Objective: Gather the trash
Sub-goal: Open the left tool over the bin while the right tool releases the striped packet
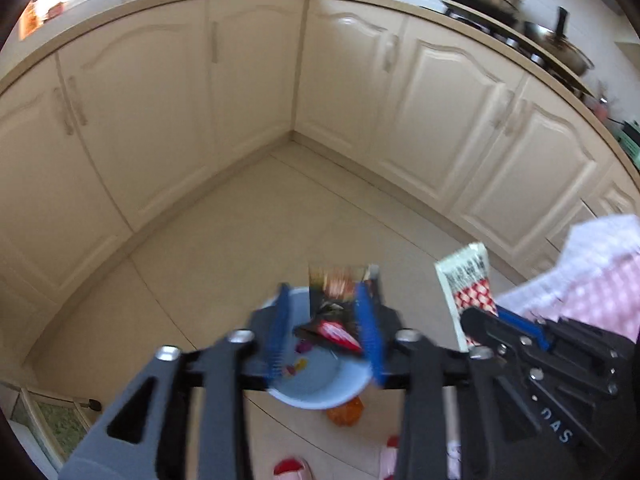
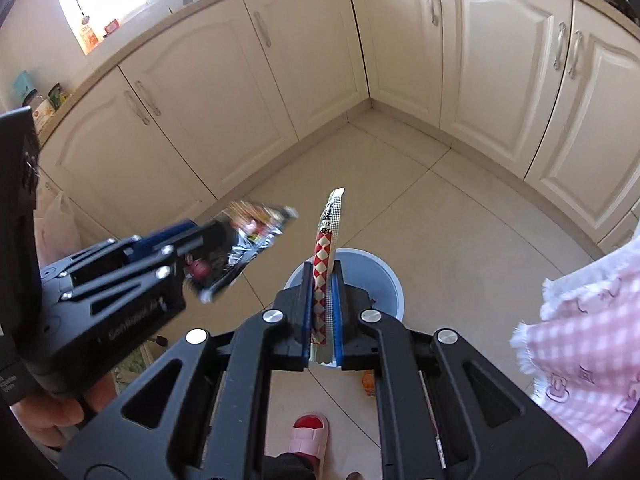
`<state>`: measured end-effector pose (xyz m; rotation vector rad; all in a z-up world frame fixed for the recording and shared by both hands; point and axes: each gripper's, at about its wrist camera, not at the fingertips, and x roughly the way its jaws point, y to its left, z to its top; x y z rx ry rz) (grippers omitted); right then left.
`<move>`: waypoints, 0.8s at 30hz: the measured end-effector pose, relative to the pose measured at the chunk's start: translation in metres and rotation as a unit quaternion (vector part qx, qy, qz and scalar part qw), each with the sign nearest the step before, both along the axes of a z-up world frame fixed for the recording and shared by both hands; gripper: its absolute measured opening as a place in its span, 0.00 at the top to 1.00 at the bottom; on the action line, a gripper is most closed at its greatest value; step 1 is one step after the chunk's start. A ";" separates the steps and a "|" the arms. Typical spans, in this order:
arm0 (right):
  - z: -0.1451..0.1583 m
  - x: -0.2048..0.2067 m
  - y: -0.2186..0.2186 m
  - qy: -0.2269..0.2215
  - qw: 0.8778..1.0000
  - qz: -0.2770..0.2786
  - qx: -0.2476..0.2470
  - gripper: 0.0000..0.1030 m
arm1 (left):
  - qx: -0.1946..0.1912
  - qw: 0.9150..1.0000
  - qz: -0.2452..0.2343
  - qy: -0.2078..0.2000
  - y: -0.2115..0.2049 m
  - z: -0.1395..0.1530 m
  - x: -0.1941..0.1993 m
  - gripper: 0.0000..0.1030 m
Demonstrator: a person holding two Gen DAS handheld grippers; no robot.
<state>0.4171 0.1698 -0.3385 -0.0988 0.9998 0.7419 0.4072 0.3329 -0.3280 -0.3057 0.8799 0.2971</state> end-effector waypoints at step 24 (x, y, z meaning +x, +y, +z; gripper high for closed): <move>-0.015 0.014 0.043 0.008 1.000 0.011 0.018 0.90 | -0.013 0.998 0.063 0.006 0.038 -0.002 -0.020 0.41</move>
